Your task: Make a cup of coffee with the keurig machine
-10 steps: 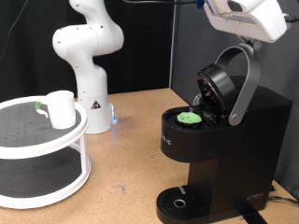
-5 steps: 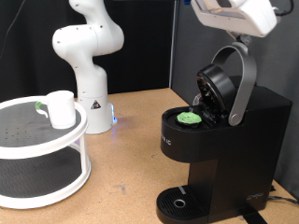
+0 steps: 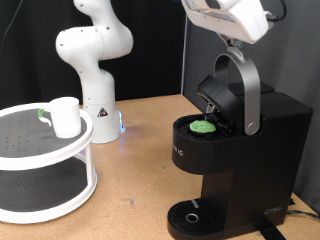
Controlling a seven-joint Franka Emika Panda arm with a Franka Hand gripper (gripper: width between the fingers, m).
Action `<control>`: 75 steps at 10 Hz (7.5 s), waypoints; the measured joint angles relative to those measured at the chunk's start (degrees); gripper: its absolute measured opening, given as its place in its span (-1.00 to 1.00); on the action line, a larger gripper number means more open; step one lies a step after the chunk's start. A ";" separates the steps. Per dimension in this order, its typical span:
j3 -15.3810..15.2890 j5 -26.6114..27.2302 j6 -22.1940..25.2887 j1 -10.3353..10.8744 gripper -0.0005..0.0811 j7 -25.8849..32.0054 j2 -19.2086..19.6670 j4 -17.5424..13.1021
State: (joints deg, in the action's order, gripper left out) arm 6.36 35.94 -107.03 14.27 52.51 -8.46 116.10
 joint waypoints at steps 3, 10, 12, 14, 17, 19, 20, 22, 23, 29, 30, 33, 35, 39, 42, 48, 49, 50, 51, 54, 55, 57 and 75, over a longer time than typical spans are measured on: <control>0.99 -2.22 0.96 -1.41 -0.99 -0.28 -0.02 0.11; 3.37 -5.48 0.86 -4.13 -0.99 4.31 0.36 2.66; 3.95 -7.25 0.18 -4.82 -0.99 5.83 0.70 4.00; 4.27 -8.68 -1.63 -5.39 -0.99 6.79 0.99 5.96; 4.59 -8.80 -4.25 -5.82 -0.99 7.18 1.40 8.32; 4.85 -8.80 -5.77 -5.83 -0.99 7.18 2.23 8.99; 4.92 -8.80 -6.36 -5.83 -0.99 7.18 2.76 9.08; 4.98 -8.69 -6.95 -5.83 -0.99 7.18 3.36 9.09; 4.99 -8.67 -7.28 -5.84 -0.99 7.18 3.70 9.09; 4.98 -8.70 -9.18 -5.83 -0.99 7.66 5.31 9.57; 4.97 -8.70 -9.26 -5.83 -0.99 7.83 5.43 9.63; 4.99 -8.54 -9.32 -5.83 -0.99 7.98 5.48 9.68; 5.55 -5.11 -9.91 -5.96 -0.99 10.96 5.20 9.67; 6.80 -1.17 -7.77 -6.12 -0.99 13.32 2.99 8.83; 8.02 -0.29 -2.96 -6.27 -0.99 13.53 1.38 7.17; 8.62 1.88 -6.21 -7.22 -0.99 6.43 -2.77 11.27; 8.90 0.87 -6.03 -7.93 -0.99 6.62 -4.56 12.20; 9.24 -0.69 -5.39 -8.64 -0.99 7.08 -6.25 12.91; 9.79 -1.89 -4.69 -9.22 -0.99 8.04 -7.79 13.56; 10.41 -4.23 -4.39 -10.62 -0.99 8.86 -11.26 15.78; 10.39 -4.22 -4.38 -10.60 -0.99 8.85 -11.14 15.78; 11.05 -4.23 -2.87 -10.63 -0.99 10.84 -11.22 15.83; 29.75 -19.26 17.43 -20.39 -0.99 25.21 -15.11 13.85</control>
State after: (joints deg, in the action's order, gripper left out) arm 36.11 16.69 -89.60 -6.12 77.72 -23.56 129.94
